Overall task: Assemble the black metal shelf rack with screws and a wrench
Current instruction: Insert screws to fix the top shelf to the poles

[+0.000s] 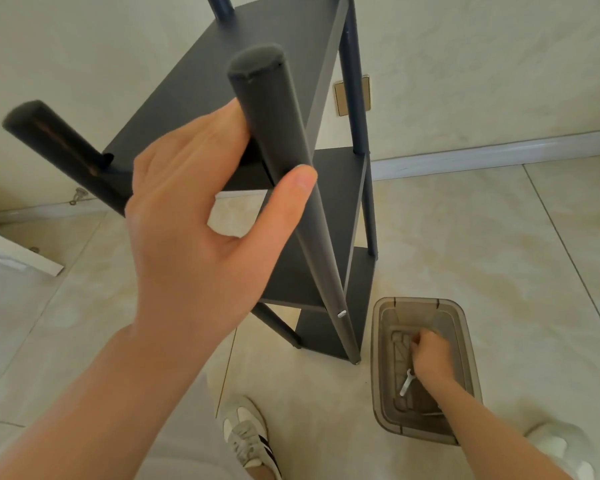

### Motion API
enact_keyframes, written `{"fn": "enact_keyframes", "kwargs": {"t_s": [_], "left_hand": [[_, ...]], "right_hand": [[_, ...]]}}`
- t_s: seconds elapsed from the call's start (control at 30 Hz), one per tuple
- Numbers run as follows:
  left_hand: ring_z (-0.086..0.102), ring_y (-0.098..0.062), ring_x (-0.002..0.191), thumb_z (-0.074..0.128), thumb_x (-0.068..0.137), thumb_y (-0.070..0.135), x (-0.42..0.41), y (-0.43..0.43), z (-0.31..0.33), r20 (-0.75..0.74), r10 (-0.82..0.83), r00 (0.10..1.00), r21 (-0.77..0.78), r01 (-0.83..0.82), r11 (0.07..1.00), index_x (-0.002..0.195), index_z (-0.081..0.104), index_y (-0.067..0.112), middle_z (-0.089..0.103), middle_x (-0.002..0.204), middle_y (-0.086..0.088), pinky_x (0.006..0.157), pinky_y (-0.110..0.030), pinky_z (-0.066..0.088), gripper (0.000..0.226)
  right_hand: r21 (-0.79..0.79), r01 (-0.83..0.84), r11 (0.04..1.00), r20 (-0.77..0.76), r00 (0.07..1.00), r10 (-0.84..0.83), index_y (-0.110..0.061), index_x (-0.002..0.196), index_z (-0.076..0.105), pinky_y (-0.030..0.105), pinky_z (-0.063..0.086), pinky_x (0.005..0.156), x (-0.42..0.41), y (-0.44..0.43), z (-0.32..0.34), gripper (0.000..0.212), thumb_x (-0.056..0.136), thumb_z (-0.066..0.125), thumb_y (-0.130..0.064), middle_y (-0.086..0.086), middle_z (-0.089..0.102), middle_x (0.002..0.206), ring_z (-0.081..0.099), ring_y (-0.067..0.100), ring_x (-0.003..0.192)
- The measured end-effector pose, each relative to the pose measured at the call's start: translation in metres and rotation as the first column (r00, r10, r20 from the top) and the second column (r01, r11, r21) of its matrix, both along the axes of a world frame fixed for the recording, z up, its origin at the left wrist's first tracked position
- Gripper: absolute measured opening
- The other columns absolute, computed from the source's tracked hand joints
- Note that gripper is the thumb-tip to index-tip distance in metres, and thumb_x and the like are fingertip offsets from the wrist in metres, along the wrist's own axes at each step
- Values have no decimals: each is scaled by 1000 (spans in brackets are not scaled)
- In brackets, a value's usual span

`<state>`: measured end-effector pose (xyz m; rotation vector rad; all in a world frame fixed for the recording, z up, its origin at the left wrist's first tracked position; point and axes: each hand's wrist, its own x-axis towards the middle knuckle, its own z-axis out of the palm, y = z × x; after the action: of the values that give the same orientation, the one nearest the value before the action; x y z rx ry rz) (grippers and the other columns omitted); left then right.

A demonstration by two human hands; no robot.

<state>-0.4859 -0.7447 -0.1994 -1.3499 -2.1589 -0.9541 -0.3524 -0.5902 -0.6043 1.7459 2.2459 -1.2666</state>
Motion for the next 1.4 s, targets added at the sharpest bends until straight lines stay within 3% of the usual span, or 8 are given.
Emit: {"fn": "enact_keyframes", "kwargs": {"t_s": [0.2,0.4,0.67,0.8,0.93,1.1,1.23,1.4], "left_hand": [[55,-2,104,59,96,36,8,2,7,12,-66,998,18,66,998,109,70,16,63,100,15,97,-47,47,26],[63,-22,112,60,96,38,3,2,3,-61,-88,994,21,90,996,112,70,7,68,102,6,110,-49,37,36],[63,-19,120,60,94,44,-2,3,1,-71,-118,990,60,122,991,120,69,11,74,107,2,116,-47,34,43],[62,-19,120,63,93,44,-2,2,2,-47,-120,992,72,124,990,120,69,12,75,103,4,116,-46,33,43],[61,-19,123,70,91,40,-1,-2,5,-16,-114,993,88,115,989,124,68,12,74,109,4,117,-45,31,44],[62,-18,121,71,90,41,-15,-14,12,69,-110,991,86,104,991,125,68,16,74,103,5,116,-43,31,43],[65,-14,100,71,90,41,-40,-27,19,126,-111,986,109,98,989,115,71,19,70,90,9,102,-43,44,34],[63,-2,97,73,88,39,-69,-51,27,277,-82,957,169,36,985,121,71,25,74,99,12,87,-15,48,36]], "right_hand": [[-74,248,966,-255,932,-259,-3,101,67,32,51,71,1,-16,33,19,96,61,-20,7,65,84,60,18,72],[-178,528,830,-477,692,-542,0,95,65,26,39,57,-14,-16,102,36,102,48,-30,12,61,76,51,19,62],[-82,401,912,-874,411,-259,-20,81,59,17,56,63,-59,-56,267,31,104,43,-33,-5,66,73,64,7,67],[-125,257,958,-857,459,-235,-22,67,50,16,39,50,-73,-70,295,40,105,43,-33,-16,51,49,49,-2,48],[-165,172,971,-848,479,-229,-10,74,44,26,33,57,-76,-76,303,37,107,35,-25,-11,51,43,46,0,42],[-103,76,992,-849,512,-127,7,93,50,42,45,62,-88,-83,315,44,109,28,-29,17,54,60,51,28,52],[-65,59,996,-828,555,-87,-4,93,49,44,48,62,-107,-91,332,32,109,32,-27,21,53,70,52,29,52],[50,-40,998,-759,647,64,-16,92,43,36,48,54,-135,-105,343,14,105,40,-19,12,51,82,55,30,59]]}}
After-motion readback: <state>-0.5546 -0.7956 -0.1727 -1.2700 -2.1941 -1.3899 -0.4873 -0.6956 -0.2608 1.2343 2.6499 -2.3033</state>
